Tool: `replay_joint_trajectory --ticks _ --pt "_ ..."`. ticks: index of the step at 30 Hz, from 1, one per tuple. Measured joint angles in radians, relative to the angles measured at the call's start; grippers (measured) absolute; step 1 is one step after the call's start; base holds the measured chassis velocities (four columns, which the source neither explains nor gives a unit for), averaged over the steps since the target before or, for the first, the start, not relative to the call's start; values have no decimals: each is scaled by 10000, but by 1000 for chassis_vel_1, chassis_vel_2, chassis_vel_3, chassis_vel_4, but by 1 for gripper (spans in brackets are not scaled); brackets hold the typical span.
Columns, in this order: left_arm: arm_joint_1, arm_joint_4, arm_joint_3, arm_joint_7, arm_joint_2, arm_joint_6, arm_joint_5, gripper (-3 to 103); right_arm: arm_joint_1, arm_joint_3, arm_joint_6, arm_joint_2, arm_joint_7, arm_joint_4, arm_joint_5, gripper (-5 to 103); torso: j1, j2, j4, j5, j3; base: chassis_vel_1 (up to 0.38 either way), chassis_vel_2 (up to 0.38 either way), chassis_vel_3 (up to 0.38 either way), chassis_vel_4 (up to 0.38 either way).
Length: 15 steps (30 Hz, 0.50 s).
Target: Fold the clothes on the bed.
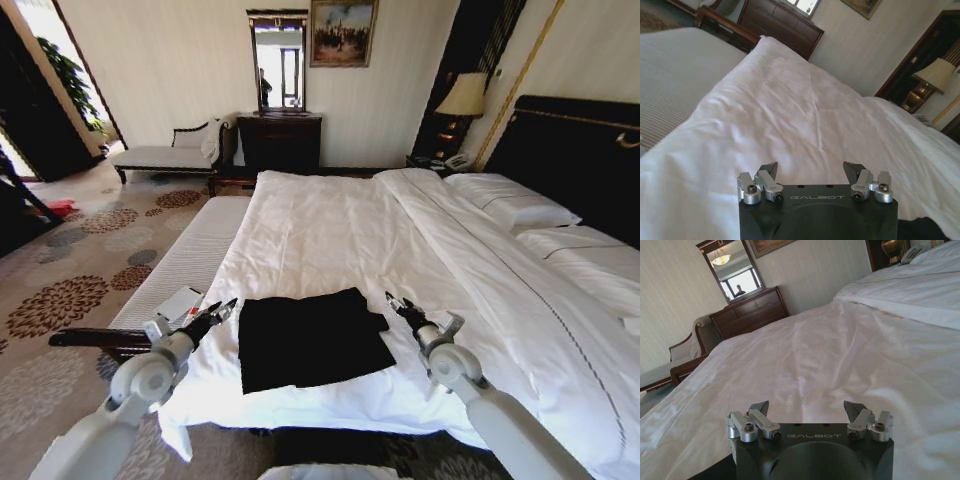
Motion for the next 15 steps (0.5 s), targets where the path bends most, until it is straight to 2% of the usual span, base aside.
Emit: replay_joint_trajectory --ticks 1,4,5,7,11,15 --pt "0 0 0 0 0 0 0 76 0 0 0 0 0 0 0 82 0 0 0 0 0 0 0 0 0" --pt "-1204 1599 548 -7 -454 567 -395 93 3 64 6 84 -14 -32 -71 97 0 0 1 2 0 0 0 0 0" --pt "-1204 1599 548 -7 -454 567 -395 93 3 64 6 84 -14 -32 -71 97 0 0 1 2 0 0 0 0 0" --pt "-1582 2320 760 23 -619 839 -554 99 21 73 8 130 -14 -150 -75 100 0 0 4 2 0 0 0 0 0" --pt "-1818 2863 949 206 -864 1140 -706 100 93 71 13 196 2 -354 -79 100 0 0 5 3 0 0 0 0 0" --pt "-1835 3010 1001 310 -1028 1166 -625 100 183 20 13 214 14 -493 -79 100 -1 0 4 3 -2 0 0 0 0"
